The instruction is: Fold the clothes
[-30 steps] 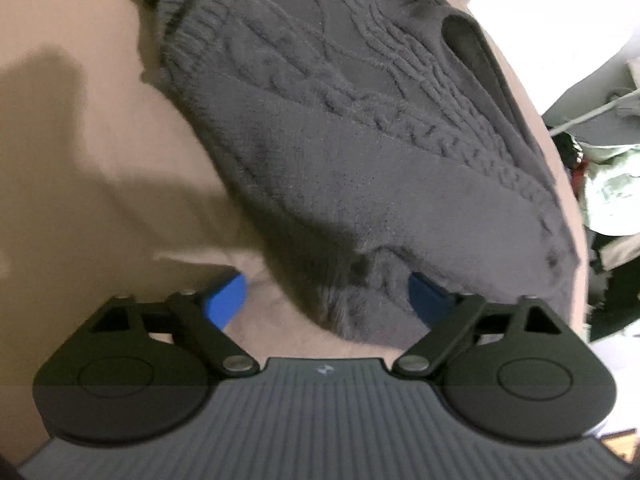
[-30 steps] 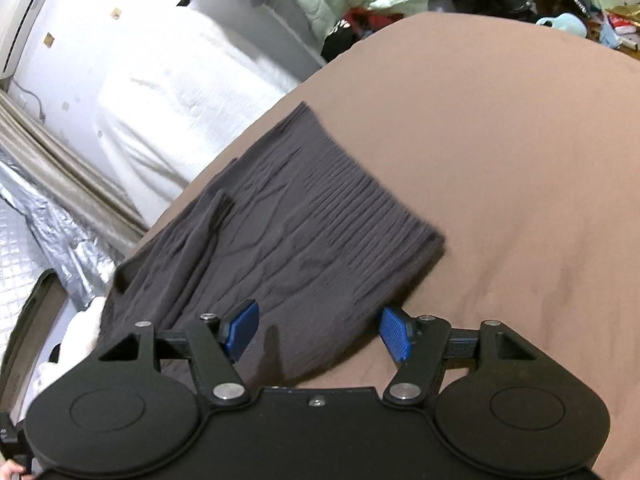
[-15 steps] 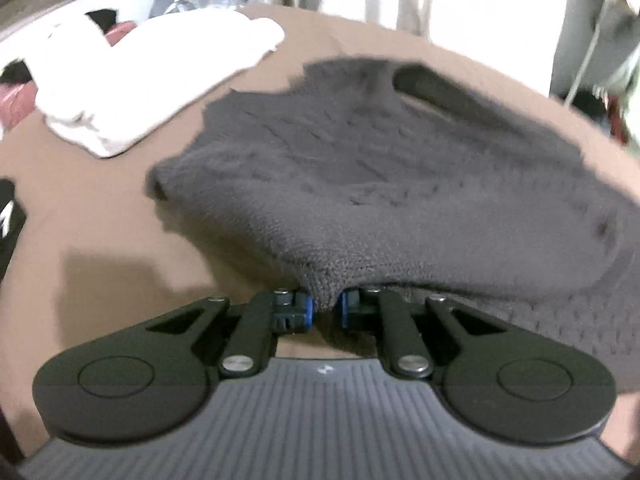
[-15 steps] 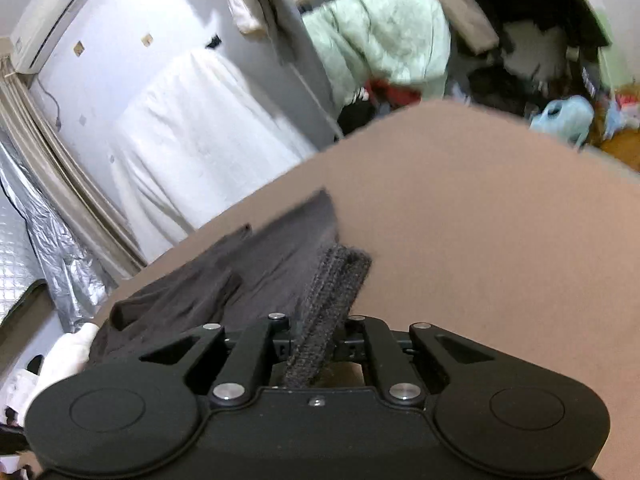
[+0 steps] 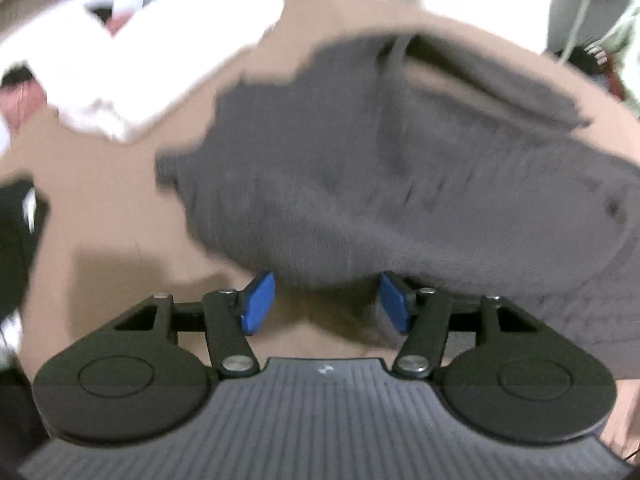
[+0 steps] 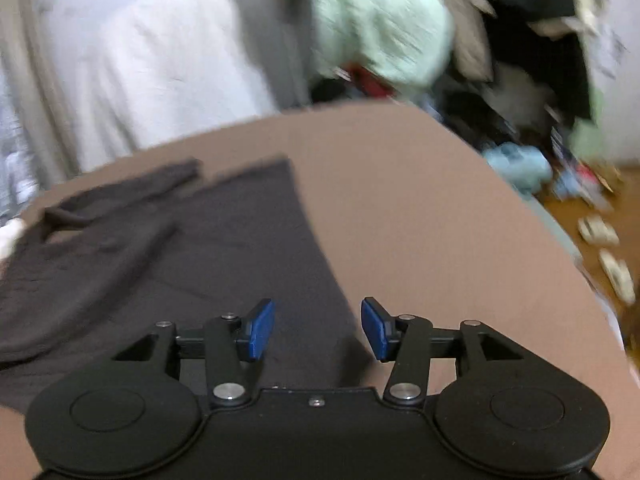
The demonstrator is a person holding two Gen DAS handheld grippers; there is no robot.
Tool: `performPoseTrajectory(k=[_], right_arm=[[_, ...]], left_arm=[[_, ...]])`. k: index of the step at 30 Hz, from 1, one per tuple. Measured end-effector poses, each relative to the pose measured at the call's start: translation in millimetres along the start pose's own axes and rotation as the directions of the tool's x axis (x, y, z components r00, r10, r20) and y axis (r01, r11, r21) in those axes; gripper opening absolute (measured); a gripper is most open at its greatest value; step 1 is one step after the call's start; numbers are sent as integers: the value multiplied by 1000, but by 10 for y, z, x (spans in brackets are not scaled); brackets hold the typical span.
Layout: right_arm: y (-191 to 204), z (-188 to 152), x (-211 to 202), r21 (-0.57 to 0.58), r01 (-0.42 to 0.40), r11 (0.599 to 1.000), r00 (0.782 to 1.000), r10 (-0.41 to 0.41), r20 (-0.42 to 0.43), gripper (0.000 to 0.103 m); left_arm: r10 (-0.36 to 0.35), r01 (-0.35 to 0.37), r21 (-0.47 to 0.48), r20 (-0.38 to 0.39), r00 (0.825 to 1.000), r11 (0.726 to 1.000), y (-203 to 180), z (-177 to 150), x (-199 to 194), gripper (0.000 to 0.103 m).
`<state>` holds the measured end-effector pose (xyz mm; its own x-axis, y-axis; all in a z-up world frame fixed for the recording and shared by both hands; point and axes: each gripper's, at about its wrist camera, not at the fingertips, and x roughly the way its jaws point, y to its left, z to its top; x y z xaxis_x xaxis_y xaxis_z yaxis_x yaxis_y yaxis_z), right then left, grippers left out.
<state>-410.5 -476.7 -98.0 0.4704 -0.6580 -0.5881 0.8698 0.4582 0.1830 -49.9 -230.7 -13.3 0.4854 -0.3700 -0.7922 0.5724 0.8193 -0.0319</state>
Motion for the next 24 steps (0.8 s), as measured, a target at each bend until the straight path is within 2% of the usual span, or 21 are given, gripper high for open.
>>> performPoseTrajectory(k=[2, 4, 5, 6, 7, 8, 9, 10, 11, 14, 15, 17, 20, 22, 24], right_arm=[[156, 230, -67, -53, -83, 995, 996, 84, 23, 54], [358, 468, 46, -97, -222, 970, 975, 221, -23, 55], [488, 596, 183, -113, -309, 944, 950, 302, -75, 55], [621, 724, 324, -124, -395, 910, 916, 380, -128, 55], [730, 847, 504, -124, -463, 877, 880, 439, -181, 56], [815, 935, 677, -118, -502, 857, 854, 471, -219, 56], [917, 1082, 932, -90, -531, 843, 828, 493, -266, 56], [974, 1188, 1130, -61, -535, 843, 818, 499, -286, 56], [1050, 1295, 1364, -17, -546, 838, 797, 513, -318, 56], [1255, 1535, 2008, 102, -556, 825, 735, 544, -404, 56], [1322, 1594, 2205, 121, -542, 831, 730, 538, -421, 56], [1377, 1618, 2435, 135, -512, 848, 736, 515, -439, 56], [1417, 1686, 2803, 166, -443, 881, 783, 471, -407, 56], [1366, 1682, 2992, 242, -423, 873, 791, 486, -372, 56], [1312, 1659, 3178, 313, -387, 867, 802, 484, -349, 57]], left_arm=[[-19, 16, 33, 71, 997, 999, 23, 167, -113, 71], [-28, 22, 59, 108, 994, 998, 43, 411, -44, 72], [-30, 22, 71, 123, 992, 997, 54, 532, 9, 73], [-31, 21, 82, 128, 991, 996, 66, 648, 91, 73], [-30, 19, 90, 122, 992, 996, 78, 759, 207, 74], [-29, 18, 99, 117, 993, 995, 90, 869, 323, 74], [-31, 20, 105, 105, 994, 994, 108, 982, 444, 74], [-37, 27, 109, 87, 996, 994, 133, 1096, 570, 74], [-38, 29, 115, 75, 996, 993, 151, 1196, 678, 74], [-10, -7, 167, 101, 995, 986, 155, 1414, 908, 74], [-1, -21, 186, 116, 993, 982, 151, 1489, 990, 74], [-1, -23, 199, 123, 992, 980, 139, 1663, 1200, 74], [-33, 23, 121, 75, 997, 992, 195, 1942, 1656, 74], [-41, 35, 103, 60, 997, 994, 208, 2073, 1915, 74], [-40, 33, 127, 59, 997, 991, 176, 2170, 2141, 74]])
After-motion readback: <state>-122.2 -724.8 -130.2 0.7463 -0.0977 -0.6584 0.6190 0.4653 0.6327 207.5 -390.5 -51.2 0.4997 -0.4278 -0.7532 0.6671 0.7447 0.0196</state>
